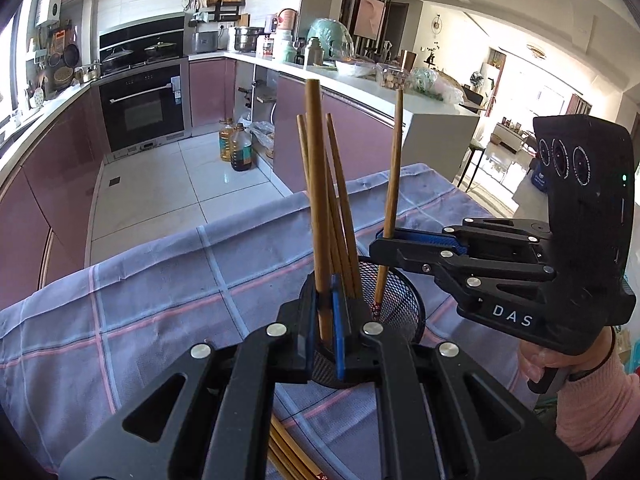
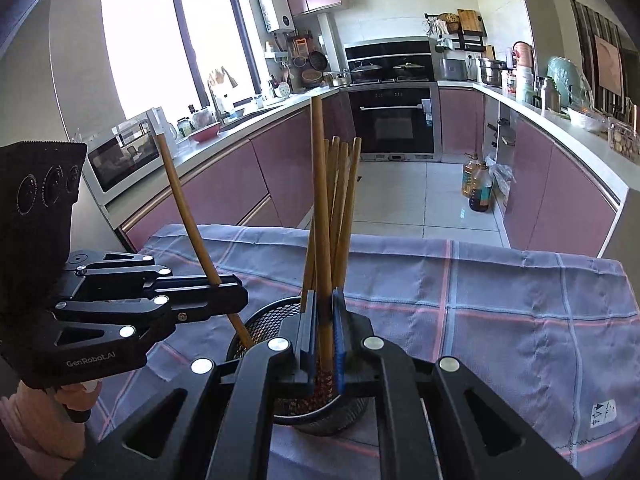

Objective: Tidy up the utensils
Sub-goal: 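Open the left gripper to release its chopstick while the right gripper releases its own, then move both open grippers back over the remaining chopsticks on the cloth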

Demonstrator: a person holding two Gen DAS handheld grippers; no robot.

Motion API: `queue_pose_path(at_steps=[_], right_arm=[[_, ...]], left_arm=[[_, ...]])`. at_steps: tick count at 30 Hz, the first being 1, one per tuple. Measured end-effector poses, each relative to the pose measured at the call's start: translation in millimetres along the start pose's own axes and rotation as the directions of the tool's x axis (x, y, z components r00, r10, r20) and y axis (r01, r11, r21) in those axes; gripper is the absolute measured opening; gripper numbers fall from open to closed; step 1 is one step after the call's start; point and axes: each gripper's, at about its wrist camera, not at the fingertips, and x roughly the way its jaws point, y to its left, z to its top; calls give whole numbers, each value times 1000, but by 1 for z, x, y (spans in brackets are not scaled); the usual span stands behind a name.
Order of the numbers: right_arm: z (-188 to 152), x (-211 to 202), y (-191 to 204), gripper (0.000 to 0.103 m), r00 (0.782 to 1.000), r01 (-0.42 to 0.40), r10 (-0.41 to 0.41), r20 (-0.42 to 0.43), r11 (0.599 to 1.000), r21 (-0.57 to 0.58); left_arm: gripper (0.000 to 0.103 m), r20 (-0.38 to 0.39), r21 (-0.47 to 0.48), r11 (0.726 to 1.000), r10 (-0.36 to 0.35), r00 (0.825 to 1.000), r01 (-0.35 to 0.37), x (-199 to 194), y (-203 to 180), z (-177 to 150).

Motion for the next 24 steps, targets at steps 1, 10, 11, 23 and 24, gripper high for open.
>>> queue_pose_path(at_steps=[1, 10, 11, 23, 24], right_arm=[[1, 1, -2, 7, 1000, 2, -2, -1, 1000, 2], [-1, -5, -8, 18, 999, 19, -21, 32, 999, 40], [-2, -5, -8, 18, 999, 18, -19, 35, 999, 42], [-25, -42, 19, 34, 988, -88, 87, 124, 996, -3], [-31, -44, 24, 36, 987, -100, 100, 124, 995, -8]], left_arm=[[8, -5, -3, 1000, 1, 1000, -1, 3, 1, 0], [27, -2, -15, 1000, 18, 1000, -18, 9, 6, 0], [27, 0, -18, 1000, 21, 1000, -21, 9, 7, -2], [45, 90, -63, 998, 33, 995, -27, -33, 19, -35], [50, 98, -61, 997, 46, 994, -40, -37, 19, -40]])
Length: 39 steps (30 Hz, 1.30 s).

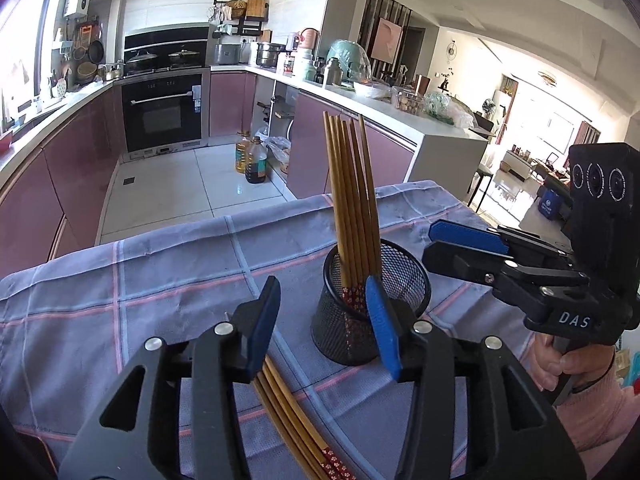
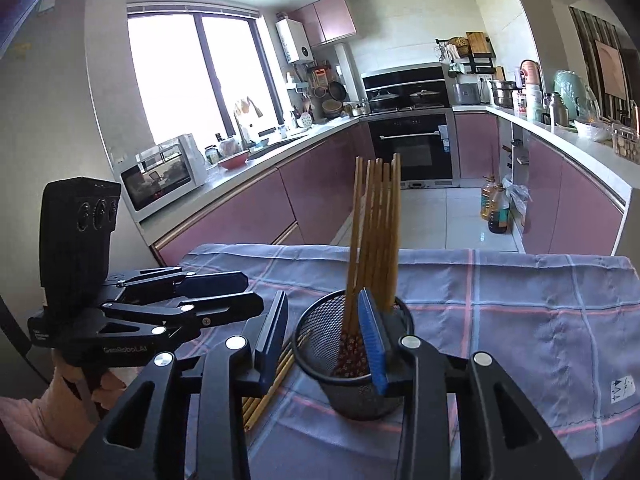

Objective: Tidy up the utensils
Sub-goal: 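Move both open grippers back over the remaining chopsticks on the cloth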

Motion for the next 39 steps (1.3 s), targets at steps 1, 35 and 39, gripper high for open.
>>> queue_pose_path(at_steps=[1, 35, 39], right_arm=[[-5, -1, 4, 38, 1000, -9, 9, -3, 1000, -5], [-89, 81, 61, 54, 951, 35, -63, -301, 995, -98], [-88, 87, 64, 53, 947, 42, -73, -314, 994, -104]], left_arm=[[59, 10, 5, 1000, 19, 1000, -19, -4, 1, -6], [83, -148, -41, 956, 282, 948, -291, -6, 39, -118], [82, -161, -40, 956, 281, 946, -291, -2, 41, -121]])
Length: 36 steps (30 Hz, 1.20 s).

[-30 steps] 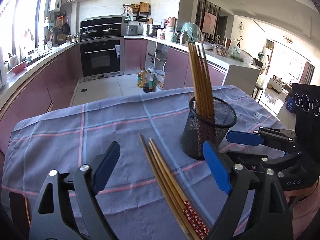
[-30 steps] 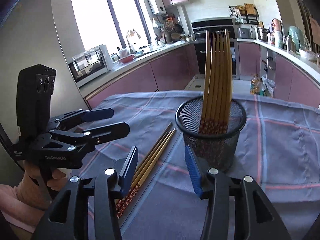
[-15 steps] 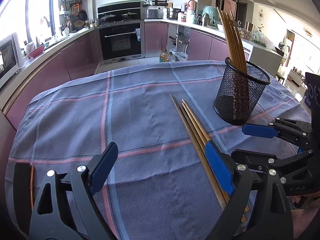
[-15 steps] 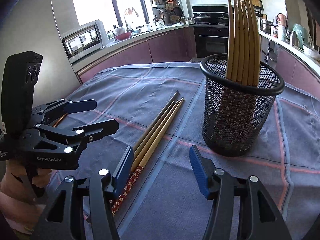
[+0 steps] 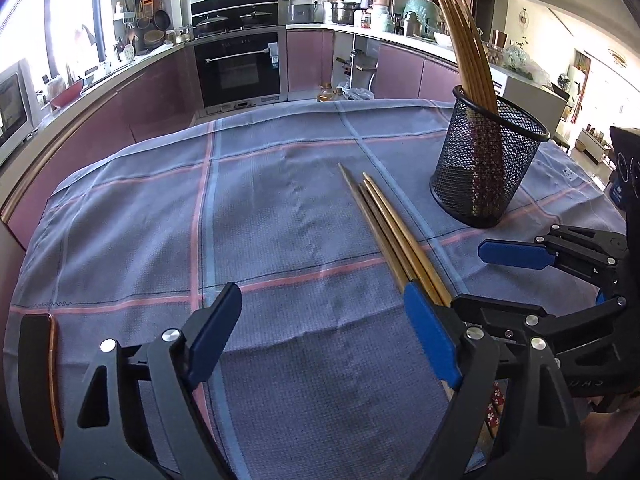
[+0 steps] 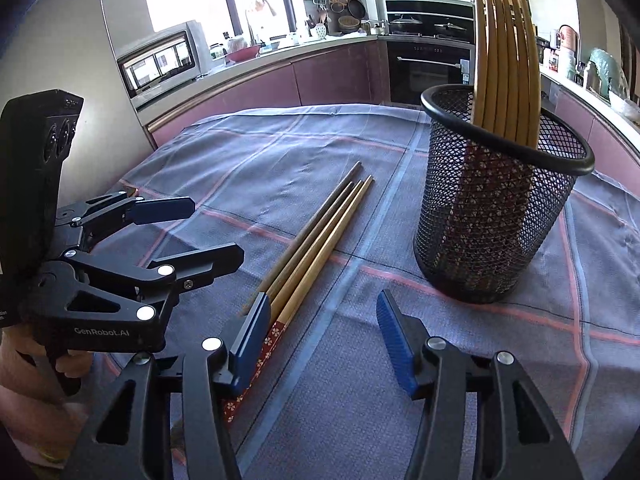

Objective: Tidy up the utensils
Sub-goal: 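Move both open grippers back over the remaining chopsticks on the cloth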

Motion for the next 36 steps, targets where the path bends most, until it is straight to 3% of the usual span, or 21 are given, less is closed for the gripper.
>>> queue_pose_path(at_steps=[28, 36], right_arm=[[-7, -3, -11, 51, 1000, 16, -15, -24, 1000, 25], [-8, -4, -13, 52, 1000, 10, -10, -24, 1000, 28]], left_arm=[[77, -56, 64, 997, -28, 998, 32, 31, -13, 12], [75, -68, 45, 998, -36, 997, 39, 34, -7, 12]])
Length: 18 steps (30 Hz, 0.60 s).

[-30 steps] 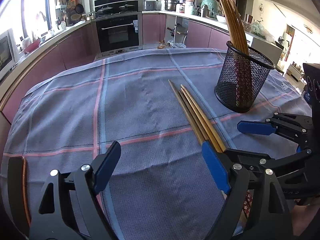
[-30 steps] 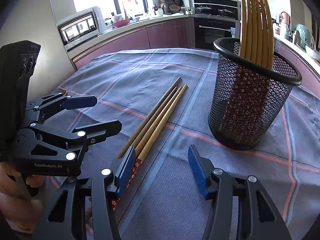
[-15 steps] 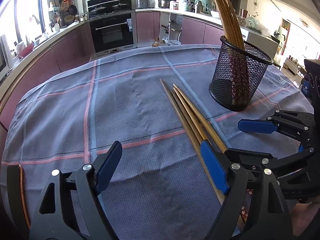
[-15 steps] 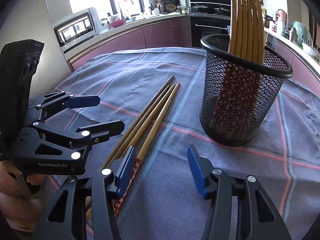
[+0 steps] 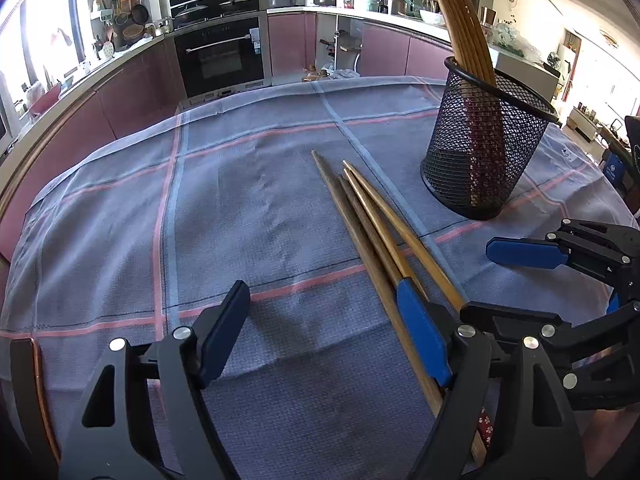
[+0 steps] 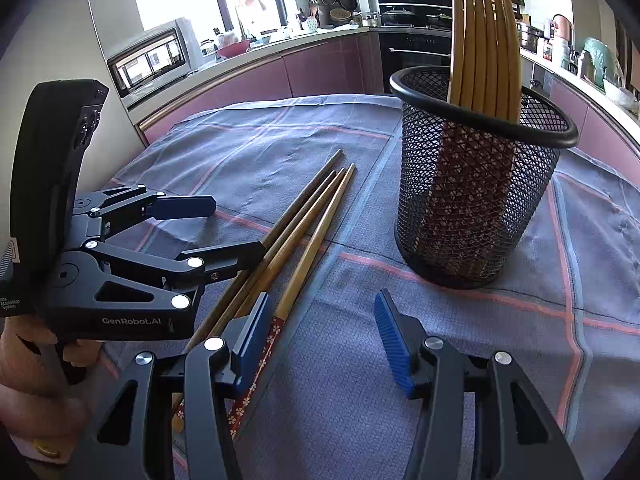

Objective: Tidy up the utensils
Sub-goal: 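Move both open grippers back over the remaining chopsticks on the cloth, then close the left gripper on a chopstick while the right gripper grasps another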

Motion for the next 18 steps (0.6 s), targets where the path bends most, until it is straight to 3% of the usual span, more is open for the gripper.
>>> queue_pose_path(at_steps=[3, 8, 15, 18], right_arm=[[0, 0, 1, 52, 1000, 4, -4, -1, 1000, -4], [2, 1, 4, 50, 1000, 18, -18, -6, 1000, -21], [14, 11, 10, 38, 999, 38, -39, -19, 998, -51], [17, 14, 10, 36, 999, 35, -37, -24, 998, -52]], left_arm=[[74, -4, -8, 1000, -10, 1000, 10, 2, 2, -2], [61, -11, 4, 999, -32, 999, 32, 1, -2, 0], [40, -19, 16, 998, -60, 998, 61, 4, -8, 5], [36, -26, 5, 997, -81, 996, 81, 8, -7, 8]])
